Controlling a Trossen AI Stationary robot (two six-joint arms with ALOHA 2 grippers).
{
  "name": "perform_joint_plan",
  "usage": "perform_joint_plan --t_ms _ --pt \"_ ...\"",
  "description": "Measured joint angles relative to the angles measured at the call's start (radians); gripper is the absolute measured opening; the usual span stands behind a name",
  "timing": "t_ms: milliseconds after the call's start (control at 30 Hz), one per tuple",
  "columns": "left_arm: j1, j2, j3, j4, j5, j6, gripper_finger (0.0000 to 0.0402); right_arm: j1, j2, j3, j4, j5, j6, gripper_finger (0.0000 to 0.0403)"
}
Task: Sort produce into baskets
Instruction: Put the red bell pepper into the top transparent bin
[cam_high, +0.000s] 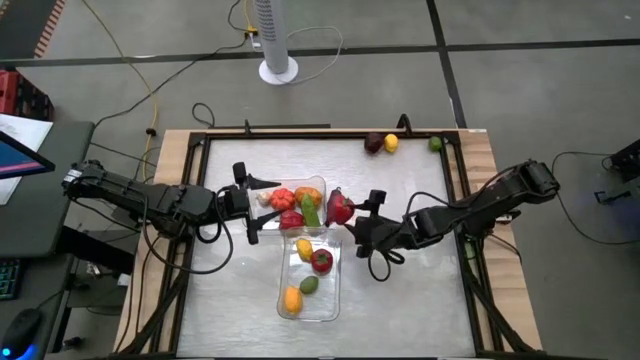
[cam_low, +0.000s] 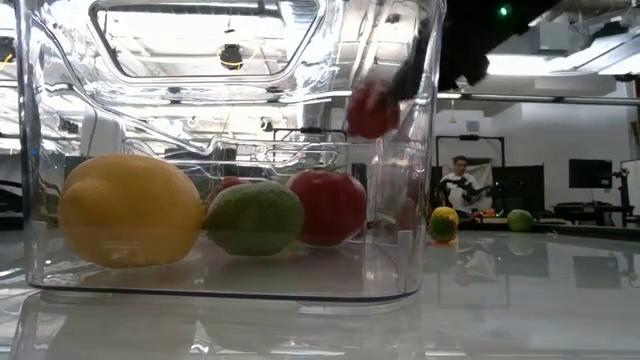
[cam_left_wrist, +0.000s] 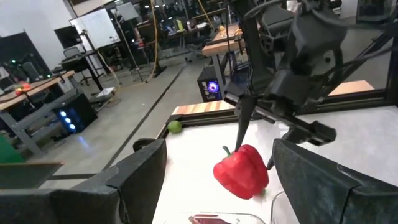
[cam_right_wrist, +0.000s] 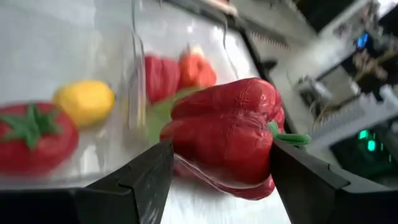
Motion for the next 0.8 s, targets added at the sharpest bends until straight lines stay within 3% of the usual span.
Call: perform_joint_plan --t_ms 267,500,633,800 --pt "0.0 0.0 0.0 0.001 0.0 0.0 0.028 -0.008 0.0 0.0 0.257 -0.036 -0.195 0.0281" --pt "0.0 0.0 0.0 0.003 -0.007 0.0 0.028 -0.113 0.0 0.001 0.394 -0.235 -0.268 0.0281" --pt "0.0 0.0 0.0 -0.005 -0.007 -0.001 0.028 -0.155 0.0 0.001 0.308 -0.237 -0.215 0.0282" --pt "0.0 0.0 0.0 -0.023 -0.008 0.001 0.028 -0.184 0.0 0.001 -0.002 -0.084 -0.164 0.0282"
